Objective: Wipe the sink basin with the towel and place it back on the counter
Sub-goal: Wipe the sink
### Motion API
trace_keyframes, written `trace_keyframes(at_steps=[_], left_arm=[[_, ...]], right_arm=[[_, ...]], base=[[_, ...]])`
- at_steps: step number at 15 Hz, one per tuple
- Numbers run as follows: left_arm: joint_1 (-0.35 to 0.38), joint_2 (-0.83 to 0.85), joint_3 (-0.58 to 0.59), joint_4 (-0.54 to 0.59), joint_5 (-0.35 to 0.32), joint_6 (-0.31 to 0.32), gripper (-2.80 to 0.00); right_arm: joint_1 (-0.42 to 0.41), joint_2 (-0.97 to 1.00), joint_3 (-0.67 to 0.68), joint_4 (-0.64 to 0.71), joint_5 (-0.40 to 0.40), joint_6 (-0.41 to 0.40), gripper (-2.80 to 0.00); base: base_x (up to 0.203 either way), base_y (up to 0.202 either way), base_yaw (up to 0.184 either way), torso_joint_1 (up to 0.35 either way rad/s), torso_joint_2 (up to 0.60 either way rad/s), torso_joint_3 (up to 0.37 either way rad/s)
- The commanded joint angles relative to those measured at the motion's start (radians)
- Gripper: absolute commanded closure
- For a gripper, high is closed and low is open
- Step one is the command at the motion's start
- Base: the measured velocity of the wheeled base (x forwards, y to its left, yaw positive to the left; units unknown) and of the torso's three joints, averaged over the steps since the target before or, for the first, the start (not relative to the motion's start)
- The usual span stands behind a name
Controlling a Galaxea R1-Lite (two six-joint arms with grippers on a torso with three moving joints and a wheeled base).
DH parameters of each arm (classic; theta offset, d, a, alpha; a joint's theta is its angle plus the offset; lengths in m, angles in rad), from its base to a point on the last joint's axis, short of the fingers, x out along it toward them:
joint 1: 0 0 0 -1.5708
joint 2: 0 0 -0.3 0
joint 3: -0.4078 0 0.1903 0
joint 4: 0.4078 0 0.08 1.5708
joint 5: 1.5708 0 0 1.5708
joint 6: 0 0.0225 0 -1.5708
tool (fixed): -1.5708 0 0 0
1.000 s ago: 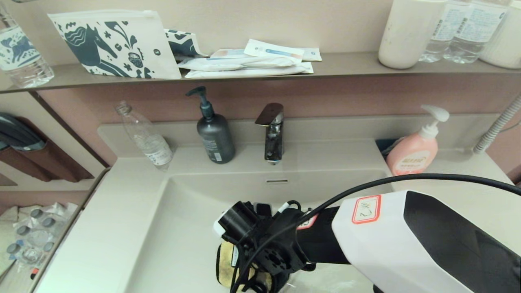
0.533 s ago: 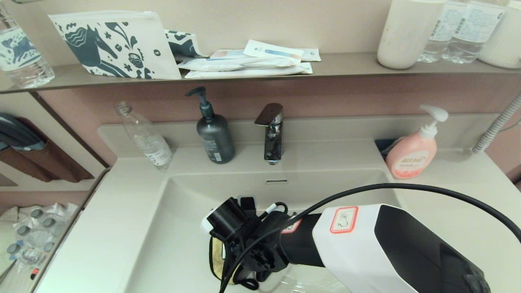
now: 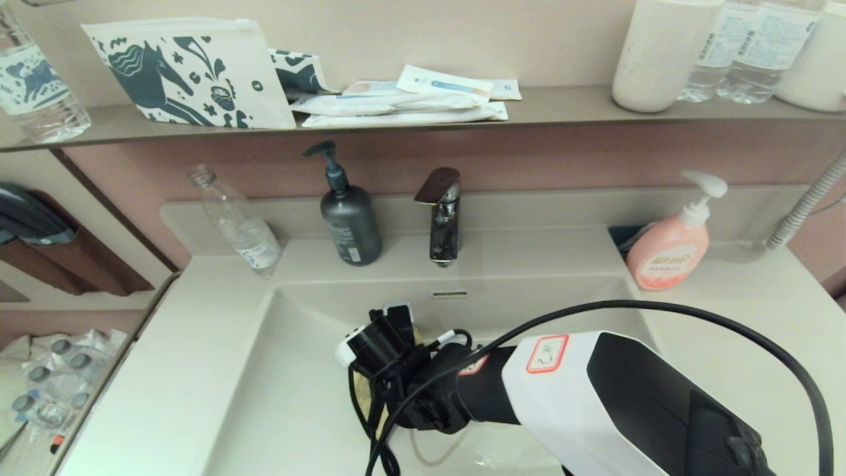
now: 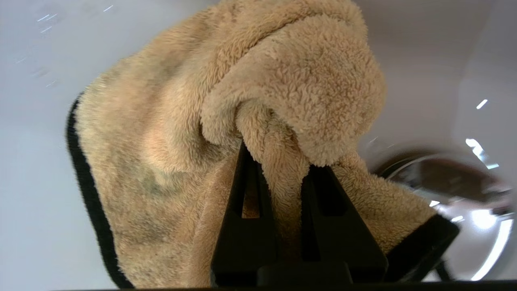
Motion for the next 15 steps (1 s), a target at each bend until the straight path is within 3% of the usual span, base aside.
trace_keyframes(at_steps=[1,7,10,15], left_arm=[[0.0,0.001,0.0,0.0,0.0,0.0,0.0],[0.0,0.001,0.0,0.0,0.0,0.0,0.0],[-0.001,0.001,0.0,0.0,0.0,0.0,0.0],[0.0,0.001,0.0,0.0,0.0,0.0,0.0]], right_arm=[[-0.02,0.007,0.001,0.01,-0.015,-0.008,0.0],[-0.083,-0.034,0.015,0.069,-0.064,-0.017,0.0],[-0.109,-0.043,0.028,0.18,-0.129,-0.015,0.0],[-0.145,-0.115,0.164,0.22,-0.144,-0.013,0.0]], base=[[0.0,0.0,0.0,0.0,0.0,0.0],[0.0,0.0,0.0,0.0,0.0,0.0],[0.0,0.0,0.0,0.0,0.0,0.0],[0.0,0.0,0.0,0.0,0.0,0.0]])
